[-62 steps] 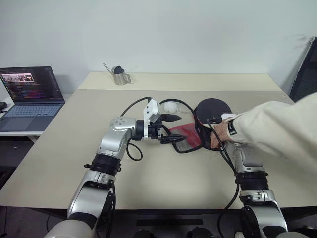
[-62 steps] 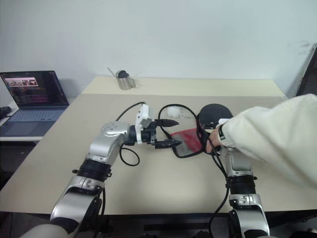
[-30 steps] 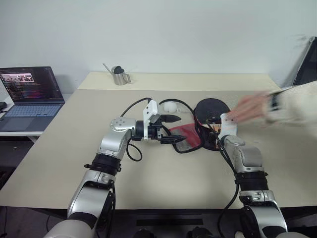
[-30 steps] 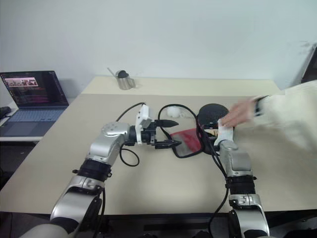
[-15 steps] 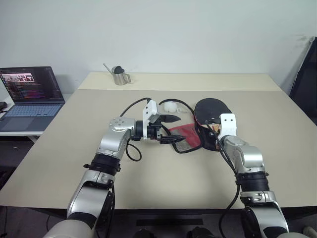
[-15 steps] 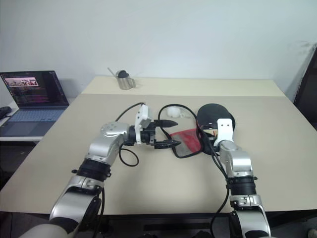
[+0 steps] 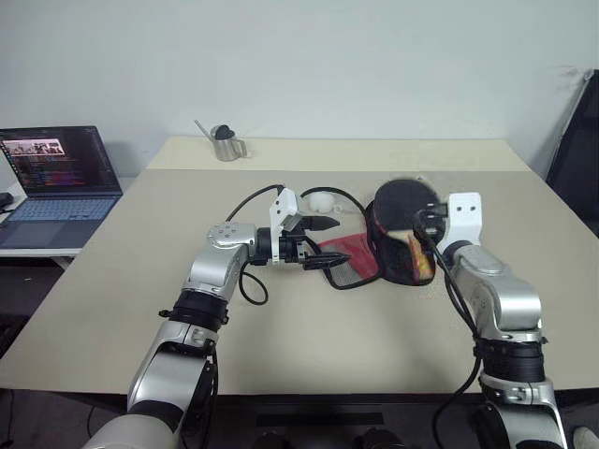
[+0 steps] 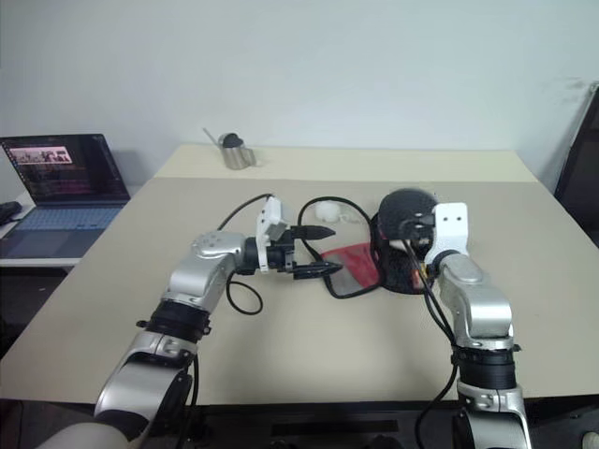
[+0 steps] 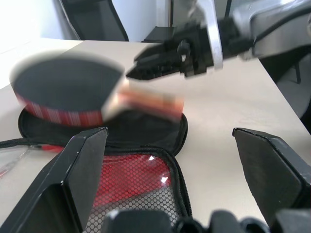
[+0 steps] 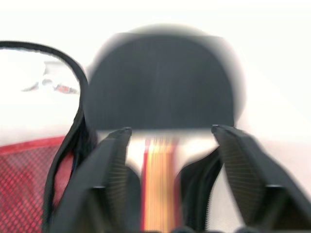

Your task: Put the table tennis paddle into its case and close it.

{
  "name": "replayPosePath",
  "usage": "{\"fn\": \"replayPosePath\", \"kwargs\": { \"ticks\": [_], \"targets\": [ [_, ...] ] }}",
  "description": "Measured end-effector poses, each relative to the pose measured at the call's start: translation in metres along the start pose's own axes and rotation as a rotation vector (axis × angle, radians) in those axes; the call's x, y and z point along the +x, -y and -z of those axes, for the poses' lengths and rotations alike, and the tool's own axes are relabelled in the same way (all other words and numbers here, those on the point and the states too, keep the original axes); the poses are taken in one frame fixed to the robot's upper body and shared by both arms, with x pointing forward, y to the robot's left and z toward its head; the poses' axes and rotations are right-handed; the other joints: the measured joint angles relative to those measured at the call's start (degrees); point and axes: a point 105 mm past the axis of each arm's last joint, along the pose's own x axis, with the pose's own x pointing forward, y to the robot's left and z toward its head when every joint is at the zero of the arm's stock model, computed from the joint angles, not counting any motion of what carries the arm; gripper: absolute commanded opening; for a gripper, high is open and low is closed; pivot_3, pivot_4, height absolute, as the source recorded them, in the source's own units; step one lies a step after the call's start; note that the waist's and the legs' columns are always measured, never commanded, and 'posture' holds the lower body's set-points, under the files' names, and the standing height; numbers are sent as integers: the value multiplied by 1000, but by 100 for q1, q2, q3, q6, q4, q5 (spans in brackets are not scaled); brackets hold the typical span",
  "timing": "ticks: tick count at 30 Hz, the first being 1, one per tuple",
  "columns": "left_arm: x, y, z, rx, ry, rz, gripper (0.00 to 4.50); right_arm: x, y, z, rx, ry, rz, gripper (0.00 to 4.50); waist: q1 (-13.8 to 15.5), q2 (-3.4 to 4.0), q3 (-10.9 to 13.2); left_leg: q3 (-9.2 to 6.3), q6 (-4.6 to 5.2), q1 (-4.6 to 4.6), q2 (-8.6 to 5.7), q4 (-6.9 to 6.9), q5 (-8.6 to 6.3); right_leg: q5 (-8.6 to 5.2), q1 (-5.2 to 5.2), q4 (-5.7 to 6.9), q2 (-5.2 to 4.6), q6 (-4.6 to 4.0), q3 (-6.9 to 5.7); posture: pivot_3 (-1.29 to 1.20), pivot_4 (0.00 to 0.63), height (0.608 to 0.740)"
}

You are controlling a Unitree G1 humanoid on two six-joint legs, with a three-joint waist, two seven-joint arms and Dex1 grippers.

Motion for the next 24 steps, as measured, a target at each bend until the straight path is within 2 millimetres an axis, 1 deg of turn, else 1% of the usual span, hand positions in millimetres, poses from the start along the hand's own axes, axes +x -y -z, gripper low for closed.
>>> {"fn": "replayPosePath", "kwargs": {
  "ticks": [2,4,7,8,11,12,14,16,20,21,24],
  "targets": [
    [0,0,1,-6,-1,-2,4500,-2,1,6,6,-15,0,3498,1,0,0,2,0,0,0,3,0,0,0,0,-1,0,2,0,150,740],
    [0,0,2,-6,0,0,4500,-3,1,8,17,-18,0,2836,-1,0,0,3,0,0,-1,3,0,0,0,0,-1,0,3,0,150,740],
    [0,0,1,2,5,0,4500,-5,0,7,16,-13,-10,1732,-1,0,0,2,0,0,-1,3,0,0,0,1,-1,0,2,0,150,740],
    [1,0,1,2,5,0,4500,-5,-1,7,16,-16,-14,1439,-1,0,0,2,0,0,-1,4,0,0,0,1,-1,0,2,0,150,740],
    [0,0,2,-3,4,-1,4500,-5,-3,10,15,-34,-25,1439,-1,0,0,2,0,0,-1,7,0,0,0,2,-1,0,2,0,150,740],
    [0,-1,3,-5,3,-1,4500,-5,-5,11,23,-34,-31,1620,-1,0,0,2,0,0,0,7,0,0,0,2,-1,0,2,0,150,740],
    [0,-1,4,-9,2,-2,4500,-7,-10,9,53,-22,-51,2140,-1,0,0,1,0,0,0,7,0,0,0,3,-1,0,2,0,150,740],
    [0,-1,5,-12,1,-1,4500,-9,-13,7,61,-17,-65,2818,2,0,0,1,0,-1,0,8,0,0,0,3,-1,0,2,0,150,740],
    [0,-1,5,-13,0,0,4500,-10,-13,8,60,-29,-68,4252,6,0,0,2,0,-1,-1,13,0,0,2,3,-2,1,2,0,150,740],
    [0,0,5,-13,0,2,4500,-11,-14,8,60,-30,-70,4442,6,0,0,1,0,-1,-1,14,0,0,2,4,-2,1,2,0,150,740],
    [0,0,5,-13,0,6,4500,-11,-14,9,58,-35,-72,4442,5,0,0,1,0,-1,-1,14,0,0,1,6,-2,1,2,0,150,740]
  ]
}}
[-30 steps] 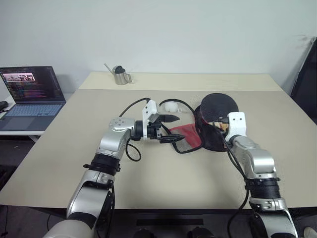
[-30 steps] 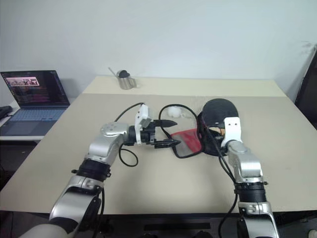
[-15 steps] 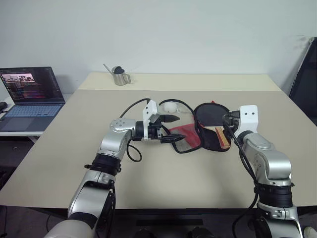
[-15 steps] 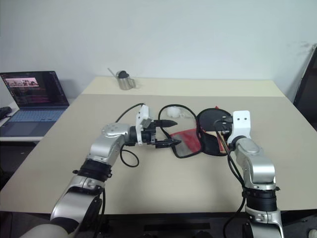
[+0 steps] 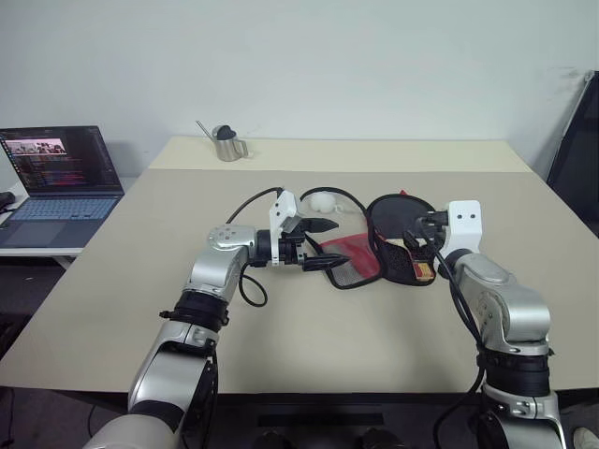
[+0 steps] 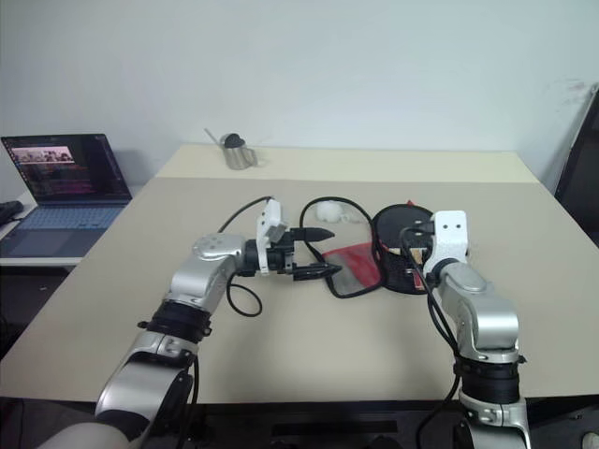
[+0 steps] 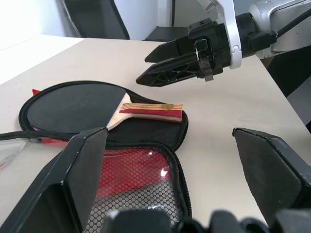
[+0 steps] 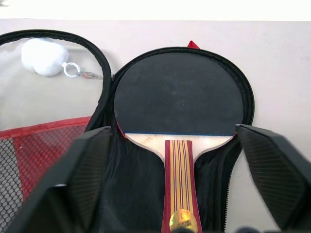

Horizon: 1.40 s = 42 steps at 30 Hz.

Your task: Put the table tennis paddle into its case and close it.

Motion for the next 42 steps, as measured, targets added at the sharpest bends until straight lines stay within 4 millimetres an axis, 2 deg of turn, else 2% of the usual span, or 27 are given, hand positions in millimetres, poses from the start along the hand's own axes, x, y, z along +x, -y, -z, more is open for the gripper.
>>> {"fn": "replayPosePath", "kwargs": {
  "ticks": [7,8,10,12,20,21,24,27,38,42],
  "targets": [
    [0,0,0,3,0,5,4500,0,-1,2,-4,-11,-3,4442,0,0,0,1,0,0,0,1,0,0,0,-1,0,0,0,0,150,740],
    [0,1,0,3,0,5,4500,0,-1,2,-4,-12,-3,4281,0,0,0,1,0,0,0,1,0,0,0,-1,0,0,0,0,150,740],
    [0,1,0,4,1,6,4500,0,-1,2,-2,-13,-6,3846,0,0,0,1,0,0,0,1,0,0,0,-1,0,1,0,0,150,740],
    [0,1,0,5,1,6,4500,-1,-3,3,1,-12,-9,3208,0,0,0,0,0,0,0,1,0,0,0,0,0,0,0,0,150,740],
    [0,1,-1,18,3,7,4500,-1,-3,4,2,-16,-9,237,0,0,0,0,0,0,0,1,0,0,0,0,0,0,0,0,150,740],
    [0,1,-1,18,3,7,4500,-1,-3,4,2,-17,-9,25,0,0,0,1,0,0,0,1,0,0,0,-1,0,0,0,0,150,740],
    [0,1,-1,18,3,7,4500,-1,-4,5,-3,-20,-13,25,0,0,0,1,0,0,0,1,0,-1,0,-1,0,1,0,0,150,740],
    [-1,1,-1,18,2,6,4500,-1,-4,5,1,-25,-9,597,0,0,0,0,0,0,0,1,0,-1,0,-1,0,2,0,0,150,740],
    [-1,0,-1,19,0,5,4500,-4,-8,4,-3,-22,-38,4407,-1,0,0,0,0,0,0,1,0,-1,0,-1,0,3,0,0,150,740],
    [-2,-1,0,18,-4,0,4500,-9,-14,3,-37,-17,-67,4461,0,0,0,0,0,0,0,1,0,-2,0,-2,0,3,0,0,150,740]
  ]
}}
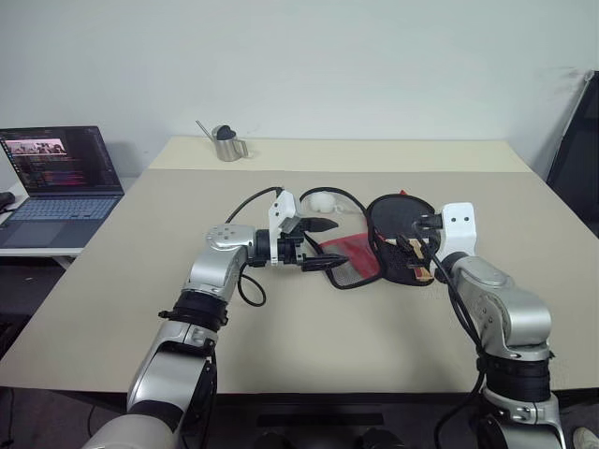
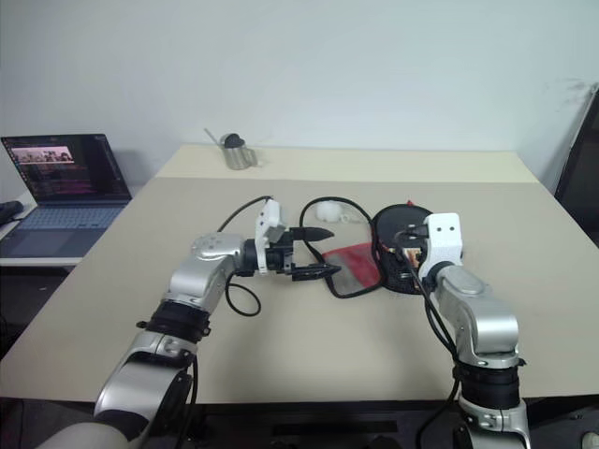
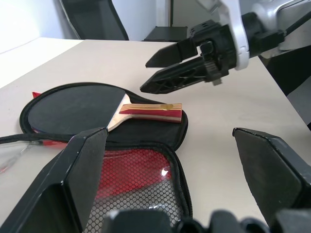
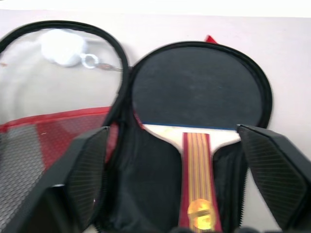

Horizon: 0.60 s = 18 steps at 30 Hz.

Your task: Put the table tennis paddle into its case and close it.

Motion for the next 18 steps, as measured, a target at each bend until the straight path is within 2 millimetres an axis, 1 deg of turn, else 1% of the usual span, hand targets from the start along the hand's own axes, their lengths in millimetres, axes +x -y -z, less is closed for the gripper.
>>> {"fn": "replayPosePath", "kwargs": {
  "ticks": [3,4,6,8,10,13,15,18],
  "targets": [
    [-4,-6,4,-7,-13,-43,4500,-5,-1,4,-16,-12,-31,4461,1,0,0,0,0,0,0,1,0,0,0,1,0,1,1,0,150,740],
    [-6,-12,6,-6,-24,-84,4500,-9,-4,4,-20,-9,-65,4461,4,0,0,-1,0,0,0,1,0,-1,0,1,0,2,0,0,150,740],
    [-13,-25,13,2,-62,-173,4500,-17,-15,1,-14,7,-144,4461,-3,0,0,-3,0,0,1,1,0,-4,-1,2,2,7,-1,0,150,740],
    [-23,-40,22,13,-111,-276,4500,-28,-30,-3,-7,23,-246,4461,-5,0,0,-5,0,1,3,1,0,-5,0,2,4,9,-2,0,150,740],
    [-30,-50,28,14,-140,-340,4500,-38,-36,-2,-17,22,-301,4461,8,0,0,-6,0,-1,2,1,0,-8,2,-1,2,13,-5,0,150,740],
    [-47,-58,42,-2,-203,-407,4500,-50,-35,-2,-21,20,-339,4461,13,-1,0,-1,0,-2,-1,2,0,-10,3,-5,-2,19,-3,0,150,740],
    [-57,-62,53,-22,-245,-439,4500,-56,-28,-3,-24,21,-331,4461,13,-1,0,-1,0,-2,-2,3,0,-11,3,-5,-4,21,-4,0,150,740],
    [-69,-66,64,-37,-295,-474,4500,-60,-21,-3,-27,17,-315,4461,14,-1,0,-4,0,-2,0,4,0,-11,3,-2,-3,21,-7,0,150,740]
  ]
}}
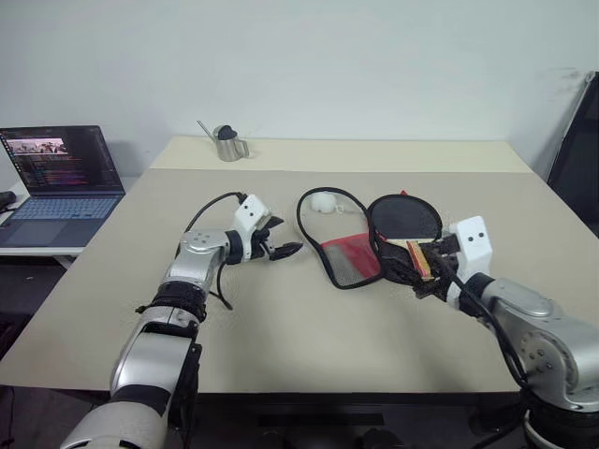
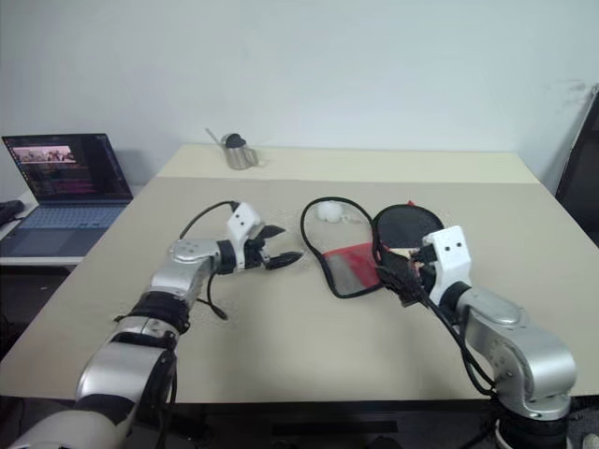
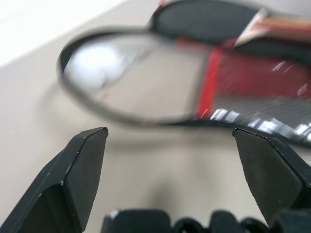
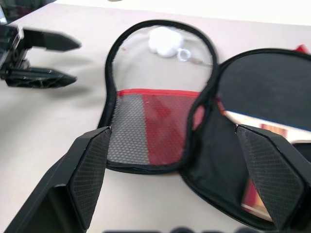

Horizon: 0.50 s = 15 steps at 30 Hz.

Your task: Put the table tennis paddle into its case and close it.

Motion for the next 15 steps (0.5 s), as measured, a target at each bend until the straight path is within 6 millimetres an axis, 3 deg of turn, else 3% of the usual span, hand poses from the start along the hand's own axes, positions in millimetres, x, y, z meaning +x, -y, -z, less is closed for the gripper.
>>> {"fn": "replayPosePath", "kwargs": {
  "ticks": [5,15],
  "targets": [
    [-3,-12,11,-16,-43,-75,4500,-3,2,0,8,1,5,4461,3,-1,0,2,0,-1,-1,1,0,0,1,-1,-1,1,1,0,150,740],
    [21,3,15,-67,-59,-67,4500,-4,5,3,9,-8,28,4461,6,-1,0,1,0,-2,-2,3,0,0,1,0,-1,1,1,0,150,740]
  ]
}}
